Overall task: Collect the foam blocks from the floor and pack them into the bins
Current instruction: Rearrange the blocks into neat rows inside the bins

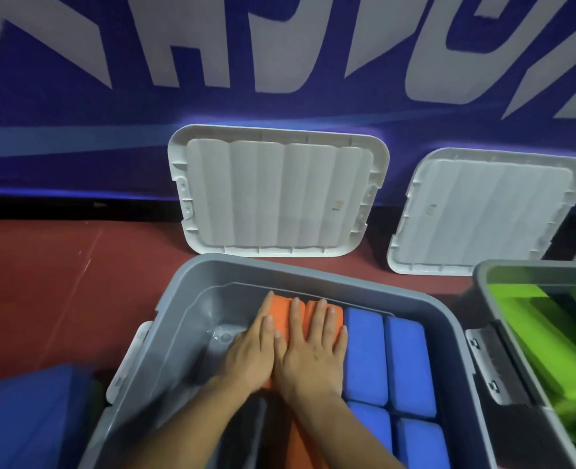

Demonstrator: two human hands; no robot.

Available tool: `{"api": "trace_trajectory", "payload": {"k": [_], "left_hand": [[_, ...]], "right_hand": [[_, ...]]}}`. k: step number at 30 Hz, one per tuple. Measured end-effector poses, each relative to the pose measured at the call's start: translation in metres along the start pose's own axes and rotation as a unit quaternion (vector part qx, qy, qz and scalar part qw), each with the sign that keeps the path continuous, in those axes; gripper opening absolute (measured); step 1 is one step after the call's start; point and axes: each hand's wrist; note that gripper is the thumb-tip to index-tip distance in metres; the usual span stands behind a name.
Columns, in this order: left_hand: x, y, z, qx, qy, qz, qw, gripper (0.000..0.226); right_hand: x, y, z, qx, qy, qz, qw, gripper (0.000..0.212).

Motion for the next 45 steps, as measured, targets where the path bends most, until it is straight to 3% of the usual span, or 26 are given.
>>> {"api": "trace_trajectory", "payload": {"k": [6,8,12,15,18,23,27,30,33,35,38,40,45], "left_hand": [[0.000,0.010,0.006,0.006,-0.043,0.013,0.999,0.053],[-0.004,0.017,0.019,-0.033,-0.090,-0.034,0.995,0.056],[-0.004,0.050,0.058,-0.121,-0.131,-0.142,0.974,0.068],[0.018,0.082,0.086,-0.171,-0.127,-0.183,0.960,0.076],[0.048,0.112,0.120,-0.237,-0.161,-0.194,0.939,0.066],[0.107,0.152,0.162,-0.306,-0.182,-0.133,0.925,0.054],[0.156,0.169,0.182,-0.320,-0.217,-0.059,0.920,0.058],[0.188,0.178,0.194,-0.321,-0.223,0.082,0.917,0.065],[0.216,0.186,0.198,-0.240,-0.221,0.211,0.921,0.062],[0.229,0.188,0.200,-0.207,-0.158,0.258,0.930,0.063],[0.231,0.189,0.199,-0.199,-0.088,0.254,0.942,0.065],[0.222,0.189,0.201,-0.219,-0.074,0.260,0.938,0.065],[0.161,0.183,0.222,-0.303,-0.109,0.198,0.926,0.071]], "right_hand": [[-0.002,0.005,0.011,0.030,-0.008,-0.004,0.999,0.069],[-0.006,0.010,0.017,0.016,-0.026,0.001,1.000,0.068],[0.004,0.037,0.026,-0.085,-0.082,0.046,0.992,0.076],[0.034,0.055,0.034,-0.119,-0.194,0.111,0.967,0.073],[0.076,0.078,0.042,-0.138,-0.282,0.169,0.934,0.065],[0.143,0.130,0.046,-0.069,-0.391,0.244,0.885,0.050],[0.190,0.161,0.029,-0.009,-0.420,0.252,0.872,0.046],[0.218,0.174,0.009,0.068,-0.414,0.217,0.881,0.050],[0.241,0.180,-0.014,0.158,-0.388,0.143,0.896,0.062],[0.251,0.181,-0.024,0.197,-0.375,0.086,0.902,0.070],[0.256,0.182,-0.032,0.244,-0.382,0.014,0.891,0.078],[0.256,0.184,-0.033,0.240,-0.384,0.013,0.891,0.080],[0.244,0.184,0.004,0.118,-0.488,0.035,0.864,0.083]]}}
Point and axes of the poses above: each hand's wrist, its own y-axis away from the middle knuckle, its own z-axis out of the back of the hand, x = y × z, and after that the axes turned 9 degrees about -x, right-handed
